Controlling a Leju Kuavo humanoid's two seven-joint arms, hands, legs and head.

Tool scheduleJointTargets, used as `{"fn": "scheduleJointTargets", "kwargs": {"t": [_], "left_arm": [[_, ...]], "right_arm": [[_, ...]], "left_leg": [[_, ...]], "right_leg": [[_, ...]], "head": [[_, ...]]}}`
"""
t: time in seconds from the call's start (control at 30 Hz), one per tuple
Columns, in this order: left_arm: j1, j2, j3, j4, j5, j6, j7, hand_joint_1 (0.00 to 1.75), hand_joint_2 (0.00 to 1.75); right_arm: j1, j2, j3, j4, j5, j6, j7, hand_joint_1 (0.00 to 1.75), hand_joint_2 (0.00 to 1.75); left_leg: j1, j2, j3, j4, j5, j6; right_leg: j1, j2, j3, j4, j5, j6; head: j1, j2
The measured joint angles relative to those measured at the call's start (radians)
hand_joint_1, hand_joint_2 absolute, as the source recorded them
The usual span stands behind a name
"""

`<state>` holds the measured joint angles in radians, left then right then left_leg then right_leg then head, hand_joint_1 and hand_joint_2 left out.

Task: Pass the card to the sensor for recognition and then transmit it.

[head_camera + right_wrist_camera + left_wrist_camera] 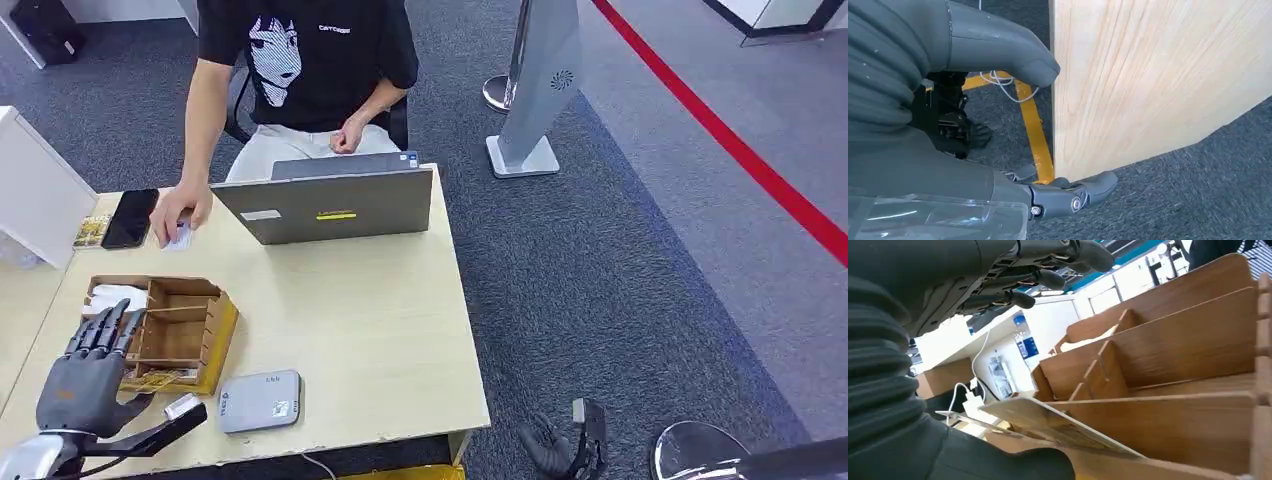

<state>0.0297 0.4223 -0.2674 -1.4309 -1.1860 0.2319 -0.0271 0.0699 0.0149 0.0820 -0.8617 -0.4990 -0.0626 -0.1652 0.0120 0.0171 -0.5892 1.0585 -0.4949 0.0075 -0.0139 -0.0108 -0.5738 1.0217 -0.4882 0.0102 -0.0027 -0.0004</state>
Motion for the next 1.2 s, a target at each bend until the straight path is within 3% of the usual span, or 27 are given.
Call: {"fn": "scheduleJointTargets", "kwargs": {"t": [0.2,0.23,0.3,0.33,0.9,1.03,1.07,1.2], "left_arm": [[0.002,-0.004,-0.018,0.000,0.000,-0.003,0.000,0.05,1.75],[0.003,-0.004,-0.019,0.000,0.000,-0.004,0.000,1.13,1.75],[0.004,-0.004,-0.024,0.000,0.000,-0.005,0.000,1.13,1.75],[0.005,-0.003,-0.026,0.000,0.000,-0.006,0.000,1.75,1.75],[0.015,0.016,-0.038,0.000,0.016,-0.011,0.000,1.75,1.75],[0.012,0.053,-0.026,-0.051,0.057,0.017,-0.019,1.75,1.75],[-0.062,0.084,0.011,-0.152,0.092,0.019,-0.043,1.75,1.75],[-0.169,0.116,0.025,-0.212,0.114,-0.008,-0.062,1.75,1.75]], "right_arm": [[0.000,0.000,0.000,0.005,-0.013,0.000,-0.003,0.00,1.75],[0.000,0.000,0.000,0.005,-0.012,0.000,-0.003,0.00,1.75],[0.000,0.000,0.000,0.005,-0.013,0.000,-0.004,0.00,1.75],[0.000,0.000,0.000,0.005,-0.013,0.000,-0.005,0.00,1.75],[0.001,0.000,0.000,0.005,-0.015,0.000,-0.006,0.00,1.75],[0.002,0.000,0.000,0.005,-0.016,-0.001,-0.007,0.00,1.75],[0.003,0.000,0.000,0.005,-0.017,-0.003,-0.009,0.00,1.75],[0.004,0.000,0.000,0.006,-0.017,-0.004,-0.013,0.00,1.75]], "left_leg": [[0.000,0.000,0.000,0.000,0.000,0.000],[0.000,0.000,0.000,0.000,0.000,0.000],[0.000,0.000,0.000,0.000,0.000,0.000],[0.000,0.000,0.000,0.000,0.000,0.000],[0.000,0.000,0.000,0.000,0.000,0.000],[0.000,0.000,0.000,0.000,0.000,0.000],[0.001,-0.001,0.000,0.000,0.001,-0.001],[0.001,-0.001,0.000,0.000,0.002,-0.001]], "right_leg": [[0.000,0.000,0.000,0.000,0.000,0.000],[0.000,0.000,0.000,0.000,0.000,0.000],[0.000,0.000,0.000,0.000,0.000,0.000],[0.000,0.000,0.000,0.000,0.000,0.000],[0.000,0.000,0.000,0.000,0.000,0.000],[0.000,0.000,-0.001,0.000,0.000,0.000],[0.000,-0.001,-0.001,0.000,0.001,0.000],[0.000,-0.001,0.000,0.000,0.002,0.000]], "head": [[0.000,0.000],[0.000,0.000],[0.000,0.000],[0.000,0.000],[0.000,0.000],[0.000,0.000],[0.000,0.000],[0.000,0.000]]}}
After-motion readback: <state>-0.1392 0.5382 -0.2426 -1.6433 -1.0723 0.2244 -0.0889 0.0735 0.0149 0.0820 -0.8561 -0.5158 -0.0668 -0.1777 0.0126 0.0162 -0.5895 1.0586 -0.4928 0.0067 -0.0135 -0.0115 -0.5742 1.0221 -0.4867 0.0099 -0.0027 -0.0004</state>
